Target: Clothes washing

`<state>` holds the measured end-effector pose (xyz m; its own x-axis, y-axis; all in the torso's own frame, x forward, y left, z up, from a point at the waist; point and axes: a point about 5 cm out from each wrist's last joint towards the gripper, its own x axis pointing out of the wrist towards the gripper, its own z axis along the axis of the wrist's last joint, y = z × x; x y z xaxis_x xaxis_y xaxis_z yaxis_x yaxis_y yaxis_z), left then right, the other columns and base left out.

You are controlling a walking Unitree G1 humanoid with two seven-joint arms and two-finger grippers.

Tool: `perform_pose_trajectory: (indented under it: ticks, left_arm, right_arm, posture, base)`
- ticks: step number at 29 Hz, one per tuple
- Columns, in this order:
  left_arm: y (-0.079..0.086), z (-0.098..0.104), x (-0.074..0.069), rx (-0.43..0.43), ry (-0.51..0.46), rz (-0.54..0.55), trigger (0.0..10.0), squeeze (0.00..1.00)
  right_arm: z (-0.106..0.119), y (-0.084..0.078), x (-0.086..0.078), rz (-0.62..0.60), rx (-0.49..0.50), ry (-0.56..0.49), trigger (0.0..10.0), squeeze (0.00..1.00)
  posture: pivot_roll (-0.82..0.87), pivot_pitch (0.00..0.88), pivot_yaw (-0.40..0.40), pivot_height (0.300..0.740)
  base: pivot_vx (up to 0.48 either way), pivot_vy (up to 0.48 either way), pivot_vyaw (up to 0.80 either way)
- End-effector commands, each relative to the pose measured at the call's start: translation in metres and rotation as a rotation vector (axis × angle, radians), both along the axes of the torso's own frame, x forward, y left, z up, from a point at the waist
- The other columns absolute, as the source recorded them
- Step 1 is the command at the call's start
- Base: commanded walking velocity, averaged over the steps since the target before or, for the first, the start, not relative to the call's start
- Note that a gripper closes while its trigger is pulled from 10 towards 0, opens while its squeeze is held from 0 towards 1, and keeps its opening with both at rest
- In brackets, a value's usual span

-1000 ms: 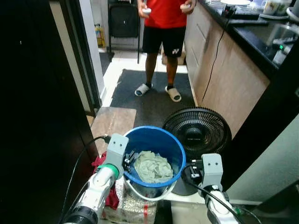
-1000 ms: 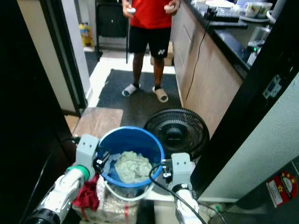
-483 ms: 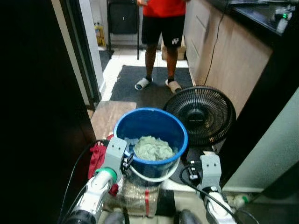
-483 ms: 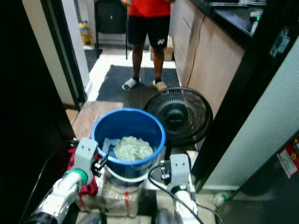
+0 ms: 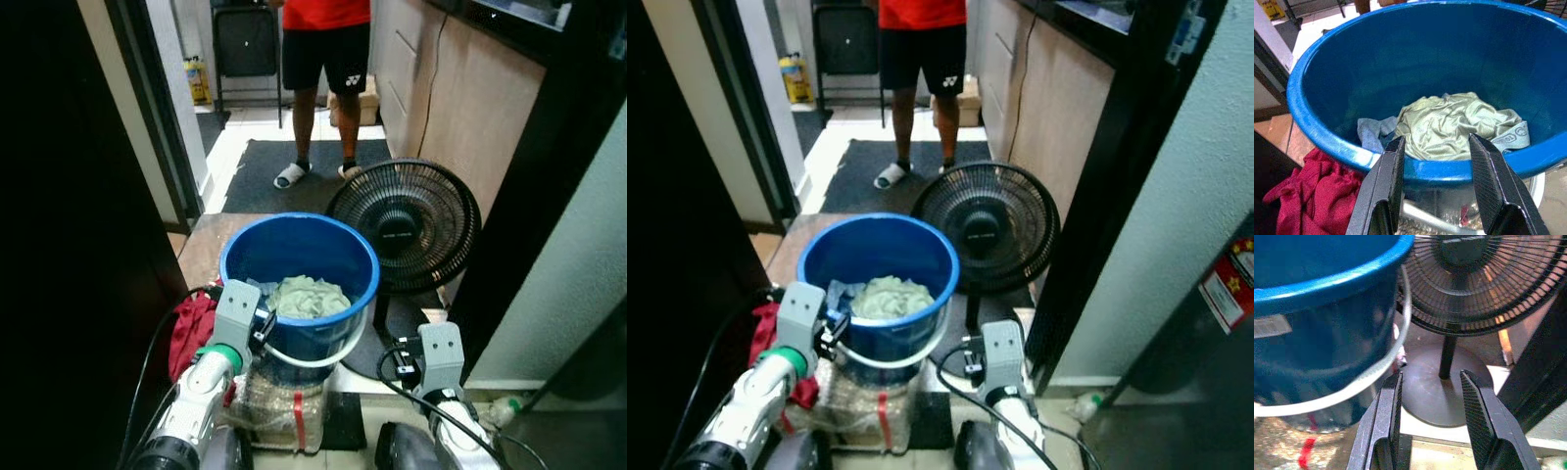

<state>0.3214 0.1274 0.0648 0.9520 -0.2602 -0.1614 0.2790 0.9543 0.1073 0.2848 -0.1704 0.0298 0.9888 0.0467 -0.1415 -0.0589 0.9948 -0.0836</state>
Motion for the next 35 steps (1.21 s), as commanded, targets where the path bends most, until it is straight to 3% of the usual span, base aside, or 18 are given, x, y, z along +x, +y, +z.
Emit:
perform_pose_trajectory:
  ticks: [1, 5, 7, 9, 11, 13, 14, 17, 20, 22, 25, 26, 35]
  left_arm:
    - [0.004, -0.022, -0.01, 0.031, 0.105, 0.0, 10.0, 0.0]
    - [0.004, -0.005, 0.0, -0.061, 0.076, 0.041, 10.0, 0.0]
    - [0.006, 0.026, 0.015, -0.125, -0.016, 0.063, 10.0, 0.0]
    - [0.01, 0.06, 0.027, -0.126, -0.13, 0.06, 10.0, 0.0]
    - [0.01, 0.06, 0.027, -0.126, -0.13, 0.06, 10.0, 0.0]
    - [0.019, 0.098, 0.034, -0.103, -0.259, 0.047, 10.0, 0.0]
    - [0.019, 0.098, 0.034, -0.103, -0.259, 0.047, 10.0, 0.0]
    - [0.037, 0.154, 0.037, -0.105, -0.415, 0.069, 10.0, 0.0]
    - [0.038, 0.164, 0.036, -0.089, -0.454, 0.068, 10.0, 0.0]
    - [0.03, 0.18, 0.026, 0.026, -0.558, 0.02, 10.0, 0.0]
    - [0.026, 0.184, 0.022, 0.067, -0.591, -0.001, 10.0, 0.0]
    - [0.018, 0.186, 0.014, 0.108, -0.623, -0.03, 10.0, 0.0]
    - [-0.001, 0.172, -0.006, 0.132, -0.602, -0.093, 10.0, 0.0]
  right_arm:
    - [0.001, 0.001, 0.0, 0.002, 0.009, 0.003, 10.0, 0.0]
    - [0.02, -0.01, 0.01, -0.052, 0.08, -0.072, 10.0, 0.0]
    - [0.042, -0.013, 0.018, -0.057, 0.101, -0.157, 10.0, 0.0]
    - [0.062, -0.011, 0.025, -0.044, 0.093, -0.232, 10.0, 0.0]
    - [0.062, -0.011, 0.025, -0.044, 0.093, -0.232, 10.0, 0.0]
    - [0.082, -0.007, 0.03, -0.025, 0.073, -0.308, 10.0, 0.0]
    - [0.082, -0.007, 0.03, -0.025, 0.073, -0.308, 10.0, 0.0]
    - [0.105, 0.004, 0.031, 0.01, 0.049, -0.396, 10.0, 0.0]
    - [0.109, 0.007, 0.03, 0.018, 0.043, -0.411, 10.0, 0.0]
    - [0.123, 0.014, 0.028, 0.04, 0.005, -0.468, 10.0, 0.0]
    - [0.129, 0.017, 0.027, 0.047, -0.007, -0.49, 10.0, 0.0]
    - [0.14, 0.022, 0.025, 0.062, -0.014, -0.523, 10.0, 0.0]
    - [0.162, 0.05, 0.018, 0.167, 0.025, -0.581, 10.0, 0.0]
  posture:
    - [-0.01, 0.019, 0.063, 0.535]
    - [-0.01, 0.017, 0.067, 0.52]
    - [-0.01, 0.014, 0.071, 0.51]
    - [-0.02, 0.012, 0.074, 0.5]
    - [-0.02, 0.012, 0.074, 0.5]
    - [-0.02, 0.01, 0.081, 0.49]
    - [-0.02, 0.01, 0.081, 0.49]
    - [-0.01, 0.01, 0.082, 0.49]
    - [-0.01, 0.01, 0.082, 0.49]
    - [0.0, 0.018, 0.082, 0.49]
    - [0.0, 0.018, 0.082, 0.49]
    - [0.0, 0.021, 0.083, 0.49]
    - [0.0, 0.033, 0.083, 0.49]
  base:
    - [0.0, 0.0, 0.0]
    - [0.0, 0.0, 0.0]
    - [0.0, 0.0, 0.0]
    - [0.0, 0.0, 0.0]
    - [0.0, 0.0, 0.0]
    - [0.0, 0.0, 0.0]
    - [0.0, 0.0, 0.0]
    - [0.0, 0.0, 0.0]
    - [0.0, 0.0, 0.0]
    - [0.0, 0.0, 0.0]
    - [0.0, 0.0, 0.0]
    - [0.0, 0.0, 0.0]
    - [0.0, 0.0, 0.0]
